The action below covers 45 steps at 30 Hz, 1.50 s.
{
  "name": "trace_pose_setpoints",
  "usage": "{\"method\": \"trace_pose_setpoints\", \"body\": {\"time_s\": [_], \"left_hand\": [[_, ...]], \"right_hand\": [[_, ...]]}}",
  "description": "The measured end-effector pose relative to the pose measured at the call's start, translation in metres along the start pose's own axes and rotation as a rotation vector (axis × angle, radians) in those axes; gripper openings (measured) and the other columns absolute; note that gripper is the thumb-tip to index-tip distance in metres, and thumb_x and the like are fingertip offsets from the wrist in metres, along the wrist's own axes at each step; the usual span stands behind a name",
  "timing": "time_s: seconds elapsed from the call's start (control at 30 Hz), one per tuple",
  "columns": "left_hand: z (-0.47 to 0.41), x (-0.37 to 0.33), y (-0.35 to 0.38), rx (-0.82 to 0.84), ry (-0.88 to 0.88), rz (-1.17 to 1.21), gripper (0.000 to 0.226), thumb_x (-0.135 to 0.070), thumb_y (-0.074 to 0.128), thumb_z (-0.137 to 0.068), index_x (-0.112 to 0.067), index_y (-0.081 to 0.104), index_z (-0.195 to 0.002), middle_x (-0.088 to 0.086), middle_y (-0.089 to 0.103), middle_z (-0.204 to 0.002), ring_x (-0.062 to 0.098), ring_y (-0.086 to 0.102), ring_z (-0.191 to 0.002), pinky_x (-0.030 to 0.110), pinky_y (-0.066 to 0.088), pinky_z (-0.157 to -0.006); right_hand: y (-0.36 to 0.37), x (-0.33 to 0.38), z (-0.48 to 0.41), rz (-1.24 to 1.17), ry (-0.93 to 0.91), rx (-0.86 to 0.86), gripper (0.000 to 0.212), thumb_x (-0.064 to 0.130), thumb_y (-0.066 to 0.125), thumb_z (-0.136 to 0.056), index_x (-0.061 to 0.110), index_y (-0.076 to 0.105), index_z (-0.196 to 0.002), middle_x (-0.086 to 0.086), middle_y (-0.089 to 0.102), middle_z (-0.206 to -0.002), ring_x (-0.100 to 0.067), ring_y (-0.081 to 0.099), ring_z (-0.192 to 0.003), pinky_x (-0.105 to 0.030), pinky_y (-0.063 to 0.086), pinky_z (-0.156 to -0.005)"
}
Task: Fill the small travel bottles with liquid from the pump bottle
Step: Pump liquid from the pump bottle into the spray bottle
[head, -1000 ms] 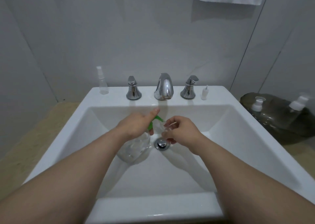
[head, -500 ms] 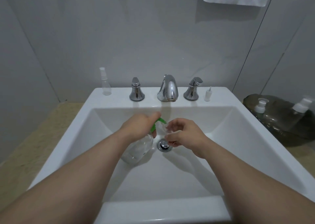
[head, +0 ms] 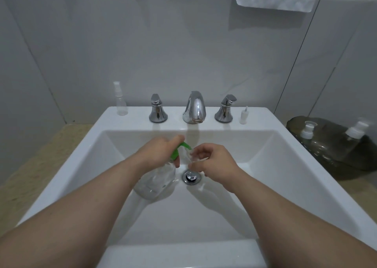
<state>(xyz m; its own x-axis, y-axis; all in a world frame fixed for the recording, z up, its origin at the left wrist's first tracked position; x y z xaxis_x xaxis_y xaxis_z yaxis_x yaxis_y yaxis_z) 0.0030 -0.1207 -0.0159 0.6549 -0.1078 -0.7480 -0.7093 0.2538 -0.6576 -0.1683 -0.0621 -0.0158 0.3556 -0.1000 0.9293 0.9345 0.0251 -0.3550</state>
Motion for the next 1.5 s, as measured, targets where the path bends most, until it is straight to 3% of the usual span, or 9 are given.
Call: {"method": "trace_pose_setpoints", "body": {"time_s": [0.3, 0.43, 0.63, 0.8, 0.97, 1.1, 1.23, 1.5], "left_hand": [[0.003, -0.003, -0.001, 0.011, -0.018, 0.058, 0.078, -0.070, 0.034, -0.087, -0.011, 0.077, -0.063, 0.006, 0.078, -0.078, 0.020, 0.056, -0.067, 0.040, 0.052, -0.076], [0.007, -0.007, 0.000, 0.020, -0.024, 0.079, 0.069, -0.052, 0.038, -0.104, -0.011, 0.074, -0.061, 0.005, 0.079, -0.077, 0.012, 0.051, -0.057, 0.033, 0.047, -0.071], [0.009, -0.010, 0.002, 0.006, -0.016, 0.139, 0.059, -0.040, 0.043, -0.104, -0.009, 0.067, -0.060, 0.008, 0.079, -0.077, 0.011, 0.050, -0.054, 0.031, 0.043, -0.064], [0.008, -0.012, 0.005, 0.014, 0.007, 0.100, 0.052, -0.031, 0.044, -0.103, -0.009, 0.067, -0.063, 0.006, 0.079, -0.076, 0.003, 0.051, -0.050, 0.029, 0.041, -0.059], [0.007, -0.008, 0.006, 0.030, 0.004, 0.061, 0.059, -0.053, 0.039, -0.093, -0.016, 0.072, -0.061, 0.000, 0.079, -0.077, 0.018, 0.056, -0.071, 0.036, 0.046, -0.073], [0.007, -0.008, 0.005, 0.012, 0.008, 0.016, 0.074, -0.064, 0.035, -0.102, -0.009, 0.076, -0.074, -0.001, 0.079, -0.076, 0.017, 0.062, -0.077, 0.038, 0.048, -0.082], [0.007, -0.007, 0.003, 0.016, -0.002, 0.010, 0.077, -0.066, 0.033, -0.102, -0.009, 0.077, -0.074, -0.002, 0.079, -0.076, 0.018, 0.065, -0.083, 0.040, 0.050, -0.090], [0.008, -0.009, 0.002, 0.012, -0.001, 0.033, 0.075, -0.063, 0.036, -0.103, -0.006, 0.076, -0.076, 0.002, 0.079, -0.076, 0.017, 0.064, -0.078, 0.037, 0.049, -0.082]], "right_hand": [[0.003, -0.006, -0.003, -0.010, -0.005, 0.000, 0.026, 0.008, 0.084, -0.075, 0.022, 0.072, -0.093, -0.002, 0.073, -0.091, -0.012, 0.067, -0.070, -0.025, 0.050, -0.063], [0.003, -0.007, -0.006, -0.014, -0.006, 0.005, 0.025, 0.007, 0.084, -0.074, 0.022, 0.073, -0.091, -0.004, 0.073, -0.090, -0.014, 0.067, -0.071, -0.028, 0.054, -0.066], [0.001, -0.007, -0.009, 0.030, -0.002, 0.013, 0.026, 0.006, 0.083, -0.073, 0.023, 0.072, -0.089, -0.002, 0.072, -0.094, -0.015, 0.067, -0.077, -0.025, 0.049, -0.064], [0.000, -0.009, -0.010, 0.108, 0.017, 0.042, 0.027, 0.006, 0.084, -0.072, 0.022, 0.072, -0.091, 0.005, 0.066, -0.085, -0.013, 0.063, -0.073, -0.025, 0.049, -0.065], [0.001, -0.013, -0.010, 0.096, 0.032, 0.031, 0.027, 0.008, 0.085, -0.069, 0.023, 0.073, -0.087, 0.005, 0.066, -0.084, -0.014, 0.064, -0.073, -0.028, 0.052, -0.067], [-0.002, -0.012, -0.010, 0.057, 0.017, -0.008, 0.028, 0.009, 0.086, -0.067, 0.023, 0.073, -0.087, 0.000, 0.066, -0.089, -0.018, 0.065, -0.075, -0.030, 0.052, -0.067], [-0.002, -0.010, -0.009, 0.056, 0.000, -0.009, 0.026, 0.008, 0.086, -0.070, 0.022, 0.073, -0.087, -0.009, 0.069, -0.096, -0.017, 0.063, -0.073, -0.029, 0.051, -0.065], [-0.002, -0.010, -0.012, 0.040, -0.017, -0.018, 0.026, 0.007, 0.085, -0.068, 0.021, 0.072, -0.086, -0.015, 0.071, -0.104, -0.017, 0.062, -0.069, -0.028, 0.048, -0.061]]}}
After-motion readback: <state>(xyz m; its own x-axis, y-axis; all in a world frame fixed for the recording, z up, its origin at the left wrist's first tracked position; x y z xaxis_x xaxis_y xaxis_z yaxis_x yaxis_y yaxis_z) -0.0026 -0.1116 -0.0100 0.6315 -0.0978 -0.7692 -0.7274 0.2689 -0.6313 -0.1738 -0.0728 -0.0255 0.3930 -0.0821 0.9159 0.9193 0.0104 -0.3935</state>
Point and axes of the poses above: each hand's wrist, its own z-axis away from the middle knuckle, its own y-axis out of the palm, x = y × z, the point moved 6 cm from there along -z, towards the middle knuckle
